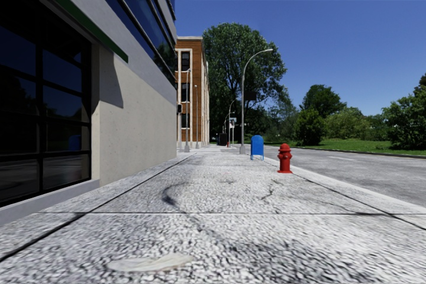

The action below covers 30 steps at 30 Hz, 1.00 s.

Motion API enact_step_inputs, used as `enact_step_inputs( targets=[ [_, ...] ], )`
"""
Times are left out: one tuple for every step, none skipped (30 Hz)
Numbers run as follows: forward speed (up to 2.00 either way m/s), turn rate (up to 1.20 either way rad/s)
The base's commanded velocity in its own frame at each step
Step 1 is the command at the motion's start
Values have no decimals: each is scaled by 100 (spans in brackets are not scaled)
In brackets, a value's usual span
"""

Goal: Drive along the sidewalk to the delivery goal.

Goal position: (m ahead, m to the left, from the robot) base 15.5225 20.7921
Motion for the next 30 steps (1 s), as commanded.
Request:
enact_step_inputs(
  targets=[
    [200,0],
    [200,0],
    [200,0],
    [200,0],
    [200,0],
    [200,0],
    [200,0],
    [200,0],
    [200,0],
    [200,0],
    [200,0],
    [200,0],
    [200,0],
    [200,0],
    [200,0],
    [200,0],
    [200,0],
    [200,0],
    [200,0],
    [200,0],
    [200,0],
    [200,0],
    [200,0],
    [200,0],
    [200,0],
    [200,0],
    [200,0],
    [200,0],
    [200,0],
    [200,0]
  ],
)
